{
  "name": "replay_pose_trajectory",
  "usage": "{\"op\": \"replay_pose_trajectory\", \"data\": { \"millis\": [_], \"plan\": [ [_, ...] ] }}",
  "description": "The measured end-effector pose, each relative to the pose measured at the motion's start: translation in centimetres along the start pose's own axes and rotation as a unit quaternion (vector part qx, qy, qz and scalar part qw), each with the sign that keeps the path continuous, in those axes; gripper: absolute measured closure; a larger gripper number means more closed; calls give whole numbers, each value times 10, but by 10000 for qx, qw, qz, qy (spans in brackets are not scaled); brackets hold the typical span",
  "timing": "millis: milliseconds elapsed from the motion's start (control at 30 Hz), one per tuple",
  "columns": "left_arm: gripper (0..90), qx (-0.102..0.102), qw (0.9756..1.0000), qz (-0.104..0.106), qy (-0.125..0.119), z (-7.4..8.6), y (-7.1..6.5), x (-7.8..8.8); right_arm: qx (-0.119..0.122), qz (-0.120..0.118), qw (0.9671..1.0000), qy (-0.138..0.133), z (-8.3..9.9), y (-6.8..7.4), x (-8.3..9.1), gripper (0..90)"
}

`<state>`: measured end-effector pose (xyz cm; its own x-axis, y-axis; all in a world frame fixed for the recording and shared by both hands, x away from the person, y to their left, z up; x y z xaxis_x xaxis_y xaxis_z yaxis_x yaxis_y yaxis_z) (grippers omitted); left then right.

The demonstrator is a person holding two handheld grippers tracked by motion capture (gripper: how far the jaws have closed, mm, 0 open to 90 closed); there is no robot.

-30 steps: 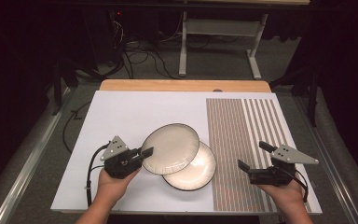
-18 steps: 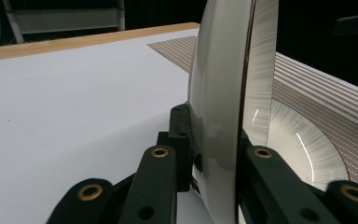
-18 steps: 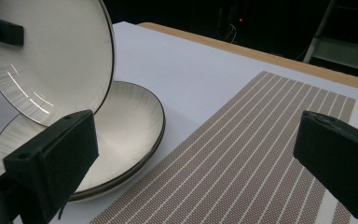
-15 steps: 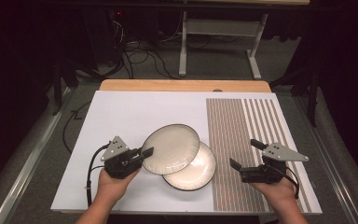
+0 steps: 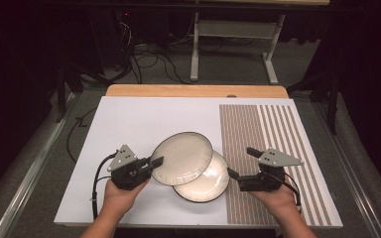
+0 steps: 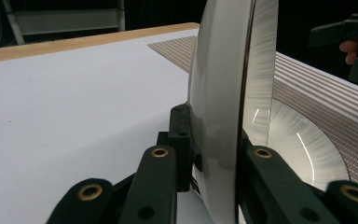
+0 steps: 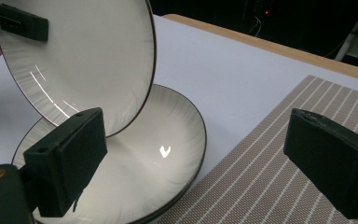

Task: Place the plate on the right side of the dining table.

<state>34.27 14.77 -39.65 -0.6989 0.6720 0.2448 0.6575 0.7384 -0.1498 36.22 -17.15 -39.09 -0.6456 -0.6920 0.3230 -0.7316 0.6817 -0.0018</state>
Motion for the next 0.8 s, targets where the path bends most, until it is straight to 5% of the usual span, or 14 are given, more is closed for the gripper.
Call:
{"op": "replay_pose_trajectory", "data": {
  "millis": [800],
  "plan": [
    [795, -25, 10000, 18, -11, 0, 0, 0, -150, -457, 9985, 259, -3, 28, -59, 155]
  ]
}}
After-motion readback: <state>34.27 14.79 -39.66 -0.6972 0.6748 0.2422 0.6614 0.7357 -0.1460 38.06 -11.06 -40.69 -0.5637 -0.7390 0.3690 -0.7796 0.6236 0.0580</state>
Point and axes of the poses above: each handheld gripper's, and its own axes: x roughly backward along the jaws, z roughly out of its underside, y roughly to its left, the point moved 5 cm from there along -x, roughly forward along the jaws, and after that the axes turned 6 degrees about -y, right-handed, at the moved point
